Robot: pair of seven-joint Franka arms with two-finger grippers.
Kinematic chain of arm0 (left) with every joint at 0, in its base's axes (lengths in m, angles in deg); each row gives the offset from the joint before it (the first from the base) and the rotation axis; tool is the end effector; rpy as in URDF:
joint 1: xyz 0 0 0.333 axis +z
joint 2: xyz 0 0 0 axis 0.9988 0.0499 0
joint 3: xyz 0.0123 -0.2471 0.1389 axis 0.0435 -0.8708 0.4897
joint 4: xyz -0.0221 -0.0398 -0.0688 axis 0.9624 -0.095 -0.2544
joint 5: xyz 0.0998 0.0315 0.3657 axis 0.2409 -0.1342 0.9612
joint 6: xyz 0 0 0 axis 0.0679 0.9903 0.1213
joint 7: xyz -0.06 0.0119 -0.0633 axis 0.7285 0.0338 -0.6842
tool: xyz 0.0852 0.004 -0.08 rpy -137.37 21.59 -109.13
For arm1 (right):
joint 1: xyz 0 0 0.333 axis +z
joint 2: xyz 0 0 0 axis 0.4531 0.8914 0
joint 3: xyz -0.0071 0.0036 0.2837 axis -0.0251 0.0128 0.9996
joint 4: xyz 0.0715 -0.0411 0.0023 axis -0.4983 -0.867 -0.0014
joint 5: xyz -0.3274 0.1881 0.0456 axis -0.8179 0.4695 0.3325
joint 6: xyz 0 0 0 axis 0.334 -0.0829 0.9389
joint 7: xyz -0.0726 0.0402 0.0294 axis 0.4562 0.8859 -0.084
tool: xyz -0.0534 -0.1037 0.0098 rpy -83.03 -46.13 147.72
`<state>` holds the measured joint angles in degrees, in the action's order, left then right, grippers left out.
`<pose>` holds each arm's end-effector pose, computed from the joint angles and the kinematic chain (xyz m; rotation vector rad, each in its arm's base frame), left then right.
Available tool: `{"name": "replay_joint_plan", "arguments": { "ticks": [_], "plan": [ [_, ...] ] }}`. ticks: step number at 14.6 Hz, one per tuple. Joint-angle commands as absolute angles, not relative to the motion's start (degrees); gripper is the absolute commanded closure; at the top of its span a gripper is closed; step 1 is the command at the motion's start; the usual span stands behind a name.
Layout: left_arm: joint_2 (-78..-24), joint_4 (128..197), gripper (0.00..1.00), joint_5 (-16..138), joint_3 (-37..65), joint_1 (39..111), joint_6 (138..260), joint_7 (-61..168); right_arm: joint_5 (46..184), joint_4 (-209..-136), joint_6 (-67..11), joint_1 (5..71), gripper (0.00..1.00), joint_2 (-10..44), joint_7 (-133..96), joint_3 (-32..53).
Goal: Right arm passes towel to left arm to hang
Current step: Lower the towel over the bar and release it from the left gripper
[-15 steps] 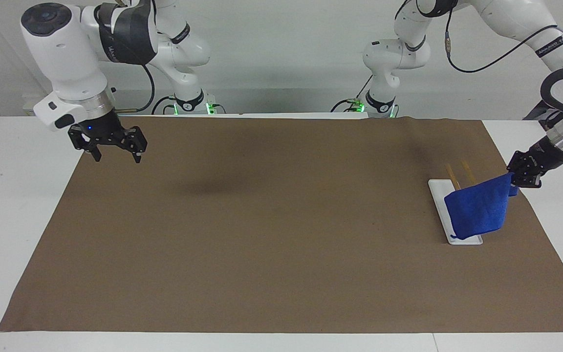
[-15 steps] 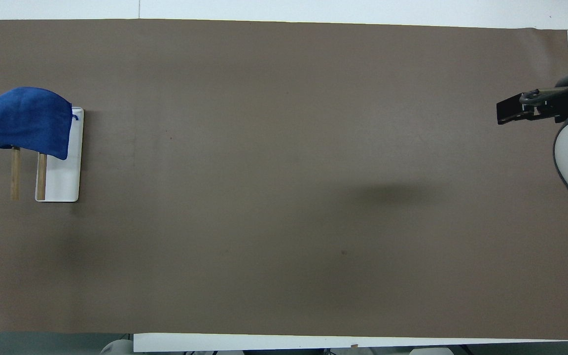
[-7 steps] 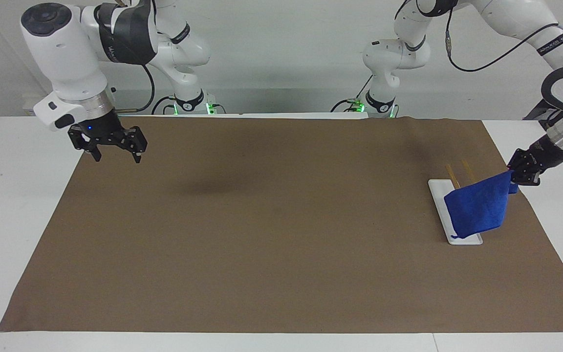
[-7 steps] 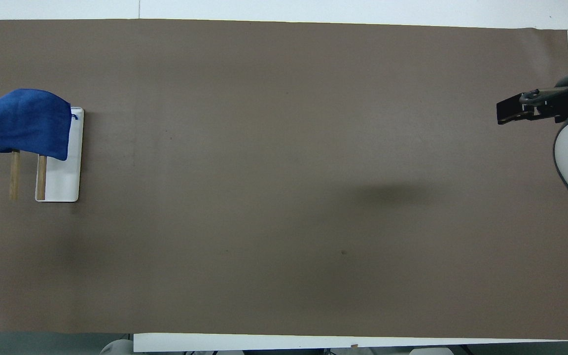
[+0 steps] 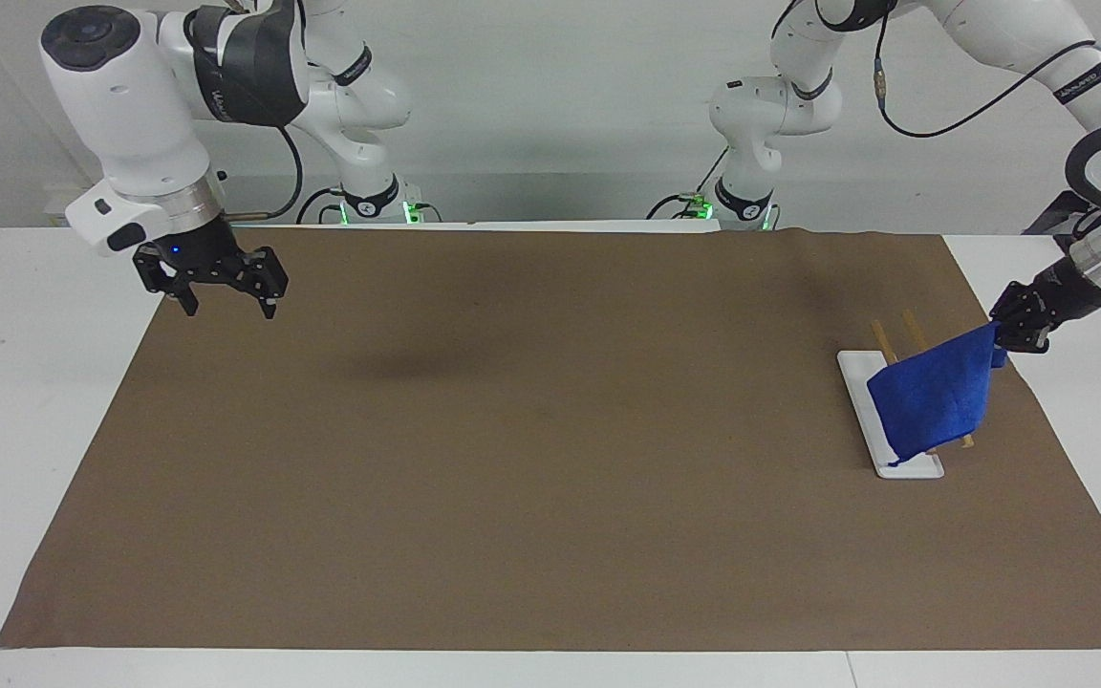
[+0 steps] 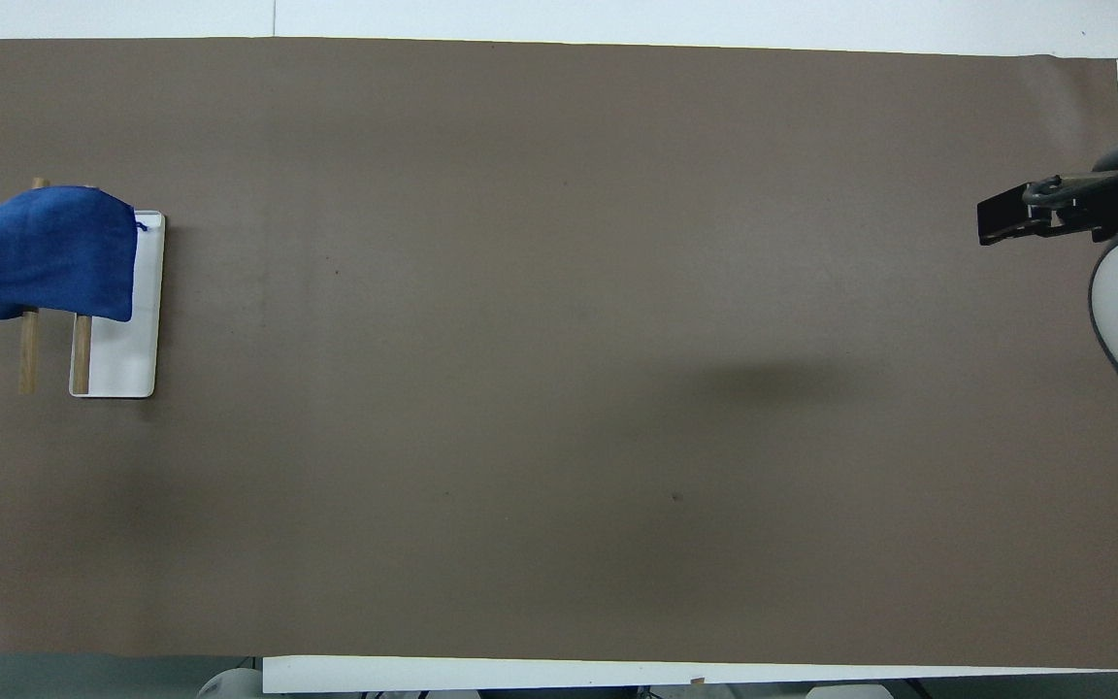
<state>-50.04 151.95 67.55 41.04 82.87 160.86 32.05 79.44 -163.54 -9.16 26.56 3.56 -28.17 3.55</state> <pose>0.5597 0.1547 0.4335 2.4970 1.4908 -0.2618 0.5621 -0.0070 0.5399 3.0544 -0.0141 0.0496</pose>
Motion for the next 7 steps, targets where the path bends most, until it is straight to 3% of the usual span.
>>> {"name": "replay_joint_plan", "arguments": {
  "ticks": [1,2,3,4,7],
  "plan": [
    [-51.5,152.9,0.74,70.5,41.5,82.3,159.8,33.8,79.5,-164.4,-9.5,26.1,0.00,2.9,-27.6,3.9],
    [-51.5,152.7,0.60,70.6,41.5,82.3,159.9,33.9,79.5,-164.4,-9.5,26.1,0.00,2.9,-27.6,3.8],
    [-51.5,152.4,0.38,70.8,41.4,82.3,159.9,33.9,79.5,-164.4,-9.6,26.1,0.00,2.9,-27.6,3.8],
    [-51.4,152.0,0.02,70.9,41.2,82.3,160.0,33.9,79.5,-164.4,-9.5,26.1,0.00,2.9,-27.6,3.8],
    [-51.3,151.9,0.00,73.4,40.9,81.9,160.6,37.1,79.5,-164.4,-9.5,26.1,0.00,2.9,-27.6,3.8]
  ]
}}
